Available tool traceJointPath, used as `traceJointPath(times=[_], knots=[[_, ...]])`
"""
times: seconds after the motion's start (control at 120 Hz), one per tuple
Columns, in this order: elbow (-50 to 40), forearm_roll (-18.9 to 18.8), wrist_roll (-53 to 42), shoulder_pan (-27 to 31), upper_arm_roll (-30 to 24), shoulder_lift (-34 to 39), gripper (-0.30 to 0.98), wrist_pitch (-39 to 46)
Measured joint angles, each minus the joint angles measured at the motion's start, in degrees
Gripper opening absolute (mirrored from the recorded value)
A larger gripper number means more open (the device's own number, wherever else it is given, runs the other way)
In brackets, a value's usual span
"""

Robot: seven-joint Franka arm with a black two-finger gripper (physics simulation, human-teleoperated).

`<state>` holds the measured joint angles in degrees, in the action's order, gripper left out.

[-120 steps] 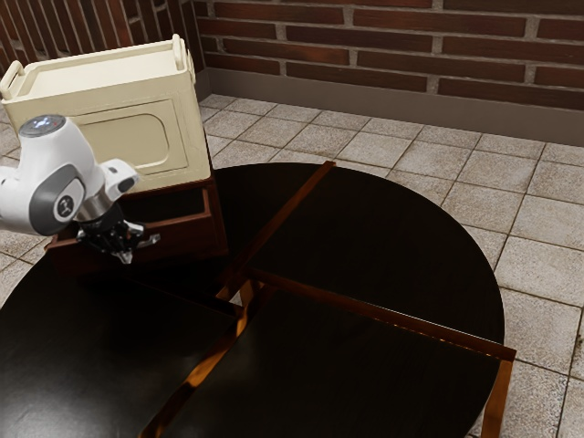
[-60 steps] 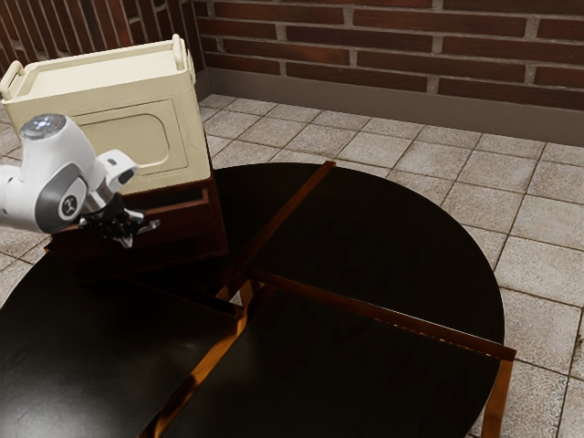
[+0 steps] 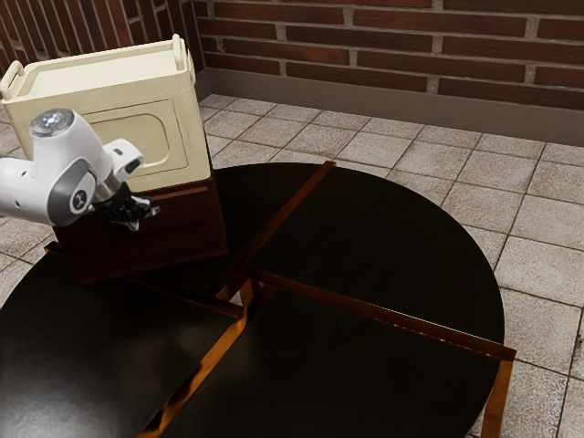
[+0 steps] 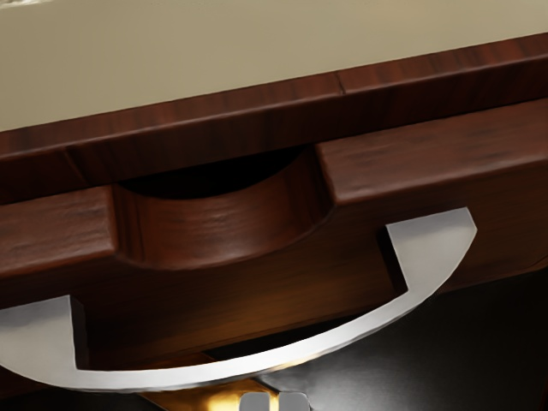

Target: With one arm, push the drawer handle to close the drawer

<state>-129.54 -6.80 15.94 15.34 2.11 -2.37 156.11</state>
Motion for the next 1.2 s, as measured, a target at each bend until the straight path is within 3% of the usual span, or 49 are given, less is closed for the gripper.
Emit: traceJointPath(times=[0.35, 0.567, 0.717, 0.867, 1.2], knots=[[0.2, 0.1, 0.1, 0.9, 0.0, -1.6, -0.1, 1.3], [-7.5, 0.2, 0.6, -1.6, -0.1, 6.6, -0.1, -2.4], [-8.7, 0.2, 0.3, -9.4, -0.4, 13.1, 0.2, -10.0], [-7.7, 0.2, -0.7, -10.6, -2.4, 17.2, 0.44, -17.9], [5.6, 0.2, -6.8, -10.5, -7.7, 18.5, 0.64, -34.1]])
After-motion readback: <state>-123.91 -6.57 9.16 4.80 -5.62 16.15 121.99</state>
